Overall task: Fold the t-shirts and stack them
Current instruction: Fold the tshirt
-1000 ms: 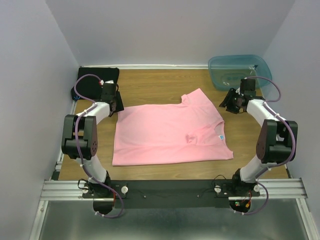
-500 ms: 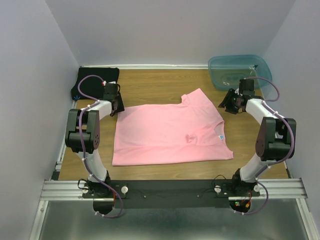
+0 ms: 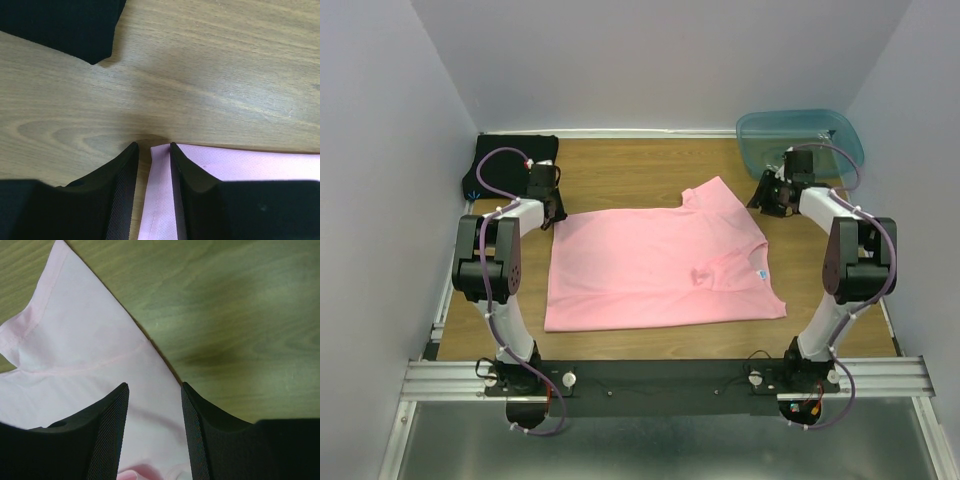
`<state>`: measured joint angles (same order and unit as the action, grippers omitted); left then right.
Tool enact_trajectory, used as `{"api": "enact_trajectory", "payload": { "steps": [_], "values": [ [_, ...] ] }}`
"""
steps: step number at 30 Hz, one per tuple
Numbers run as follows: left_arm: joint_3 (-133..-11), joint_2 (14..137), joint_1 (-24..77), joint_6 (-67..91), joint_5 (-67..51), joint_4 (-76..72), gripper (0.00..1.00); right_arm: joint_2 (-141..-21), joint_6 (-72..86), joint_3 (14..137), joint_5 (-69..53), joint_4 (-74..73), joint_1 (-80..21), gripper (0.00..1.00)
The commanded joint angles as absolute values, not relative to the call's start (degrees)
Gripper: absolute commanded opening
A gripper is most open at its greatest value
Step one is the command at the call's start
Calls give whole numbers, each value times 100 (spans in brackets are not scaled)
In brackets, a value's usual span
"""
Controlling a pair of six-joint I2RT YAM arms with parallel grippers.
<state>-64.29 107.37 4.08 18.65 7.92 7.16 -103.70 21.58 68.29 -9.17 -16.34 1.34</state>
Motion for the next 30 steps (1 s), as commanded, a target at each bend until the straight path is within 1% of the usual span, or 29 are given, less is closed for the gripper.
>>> {"api": "enact_trajectory", "payload": {
  "steps": [1,2,10,15,17,20,23,28,30],
  "values": [
    [-6416,10978,413,1819,782,905,35,-10800,1671,7171,-809,-1406,9,54],
    [-6425,10986,422,1793,791,914,34,-10863,1635,7268,-835,-1406,9,54],
    [-6460,11004,510,1740,905,940,31,-11408,1257,7576,-694,-1406,-290,53],
    [-6486,11030,536,1723,967,967,31,-11522,1072,7620,-72,-1415,-606,53],
    [-6495,11030,545,1731,967,975,31,-11558,1134,7585,-35,-1415,-615,53],
    [-6504,11039,545,1723,984,967,31,-11593,1143,7602,420,-1424,-615,53],
    [-6521,11048,545,1723,993,984,31,-11724,1002,7699,475,-1441,-615,52],
    [-6530,11057,545,1688,984,993,31,-11900,853,7875,378,-1494,-624,49],
    [-6539,11065,545,1696,984,993,31,-11944,826,7901,352,-1520,-650,46]
  ]
}}
